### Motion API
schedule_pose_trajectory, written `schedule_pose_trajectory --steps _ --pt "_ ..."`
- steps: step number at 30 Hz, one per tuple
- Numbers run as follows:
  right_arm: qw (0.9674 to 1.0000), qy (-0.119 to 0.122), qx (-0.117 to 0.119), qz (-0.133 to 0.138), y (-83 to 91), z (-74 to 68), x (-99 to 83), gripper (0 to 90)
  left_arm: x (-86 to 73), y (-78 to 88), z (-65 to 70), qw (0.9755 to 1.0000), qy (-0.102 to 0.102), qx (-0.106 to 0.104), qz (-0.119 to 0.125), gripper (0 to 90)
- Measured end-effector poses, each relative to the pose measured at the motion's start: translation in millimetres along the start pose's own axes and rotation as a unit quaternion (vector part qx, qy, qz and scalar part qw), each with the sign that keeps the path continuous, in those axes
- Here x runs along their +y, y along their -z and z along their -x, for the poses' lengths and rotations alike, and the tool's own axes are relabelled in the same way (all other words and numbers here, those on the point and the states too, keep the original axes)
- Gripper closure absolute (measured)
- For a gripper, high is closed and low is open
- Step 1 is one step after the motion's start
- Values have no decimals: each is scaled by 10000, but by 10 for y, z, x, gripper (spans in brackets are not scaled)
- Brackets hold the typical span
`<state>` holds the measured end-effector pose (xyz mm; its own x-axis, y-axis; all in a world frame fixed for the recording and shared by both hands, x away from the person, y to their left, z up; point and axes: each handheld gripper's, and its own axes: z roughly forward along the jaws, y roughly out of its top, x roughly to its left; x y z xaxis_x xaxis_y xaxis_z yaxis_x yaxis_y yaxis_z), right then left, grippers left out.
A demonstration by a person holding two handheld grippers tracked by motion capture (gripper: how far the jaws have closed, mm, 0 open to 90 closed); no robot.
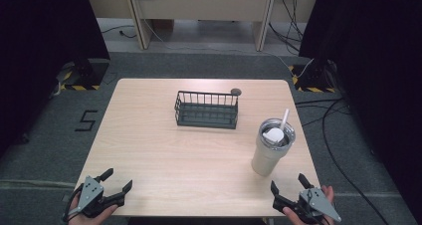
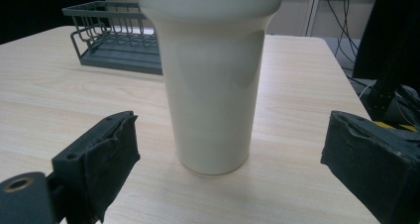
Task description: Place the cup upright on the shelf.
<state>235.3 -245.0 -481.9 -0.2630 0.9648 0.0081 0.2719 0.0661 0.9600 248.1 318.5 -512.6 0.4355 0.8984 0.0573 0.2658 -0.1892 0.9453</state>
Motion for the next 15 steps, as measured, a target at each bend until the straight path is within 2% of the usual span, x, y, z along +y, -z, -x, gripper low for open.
schedule_pose_trajectory --steps 3,9,15 --pt "10000 -67 -6 -12 -36 -12 26 75 -1 1 2 10000 -7 -2 -9 202" --pt "10000 7 4 6 -141 -40 82 73 1 14 1 10000 -6 -17 21 200" --pt "10000 -31 30 20 -260 -48 146 73 -1 4 -1 10000 9 -25 15 200"
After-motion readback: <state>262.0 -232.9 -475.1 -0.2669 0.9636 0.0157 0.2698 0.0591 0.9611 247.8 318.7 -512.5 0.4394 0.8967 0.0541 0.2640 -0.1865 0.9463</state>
